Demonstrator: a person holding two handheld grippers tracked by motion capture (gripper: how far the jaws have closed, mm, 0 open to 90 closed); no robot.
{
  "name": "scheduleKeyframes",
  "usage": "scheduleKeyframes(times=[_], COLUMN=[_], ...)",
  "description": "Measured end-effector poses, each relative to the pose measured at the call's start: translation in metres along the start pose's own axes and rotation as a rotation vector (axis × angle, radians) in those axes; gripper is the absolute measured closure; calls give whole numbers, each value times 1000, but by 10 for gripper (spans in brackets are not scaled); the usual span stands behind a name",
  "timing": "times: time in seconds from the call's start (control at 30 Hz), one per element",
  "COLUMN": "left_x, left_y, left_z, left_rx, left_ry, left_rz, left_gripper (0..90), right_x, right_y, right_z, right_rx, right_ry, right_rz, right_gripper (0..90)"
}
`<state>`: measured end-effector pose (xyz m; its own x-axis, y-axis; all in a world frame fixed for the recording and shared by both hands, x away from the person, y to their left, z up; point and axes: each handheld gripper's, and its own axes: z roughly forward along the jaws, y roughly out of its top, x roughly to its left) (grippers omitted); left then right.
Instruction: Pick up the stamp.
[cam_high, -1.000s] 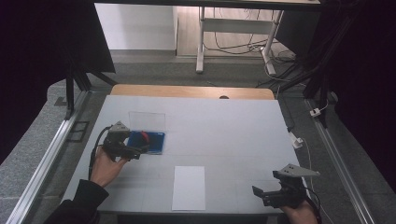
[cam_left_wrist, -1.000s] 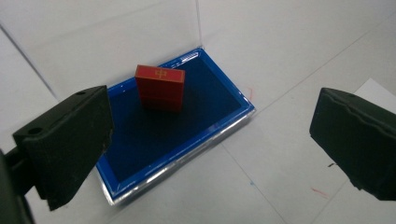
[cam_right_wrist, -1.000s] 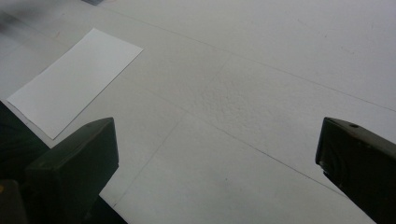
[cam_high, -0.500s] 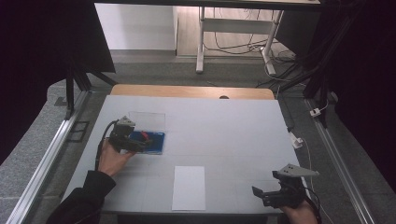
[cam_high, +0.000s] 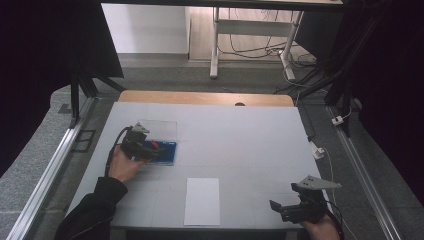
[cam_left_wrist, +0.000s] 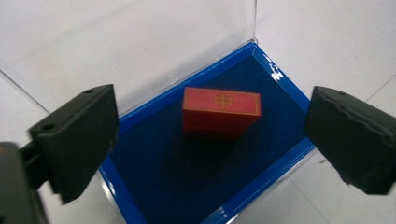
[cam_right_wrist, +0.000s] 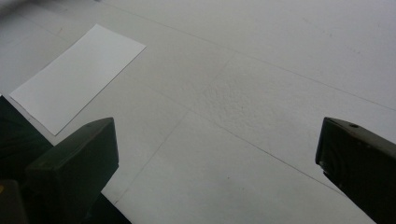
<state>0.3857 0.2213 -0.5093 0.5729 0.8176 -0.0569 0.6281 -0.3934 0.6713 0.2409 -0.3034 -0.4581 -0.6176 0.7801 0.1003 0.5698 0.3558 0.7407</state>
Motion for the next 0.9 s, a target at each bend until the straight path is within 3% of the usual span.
scheduleKeyframes(times=[0.23,0.53,0.67,0.9], left_x=[0,0,0,-3], left_y=[2,3,3,5], left_z=[-1,-4,-4,-4], left_rx=[-2,7,26,37], left_ry=[-2,-12,-14,-4], left_rz=[55,74,79,71], left_gripper=[268,422,570,579], right_x=[0,0,0,1], right_y=[0,0,0,0], right_z=[0,0,0,1], right_rx=[2,2,3,5], right_ry=[2,4,5,5], right_rz=[-4,-5,-7,-9], right_gripper=[0,0,0,0])
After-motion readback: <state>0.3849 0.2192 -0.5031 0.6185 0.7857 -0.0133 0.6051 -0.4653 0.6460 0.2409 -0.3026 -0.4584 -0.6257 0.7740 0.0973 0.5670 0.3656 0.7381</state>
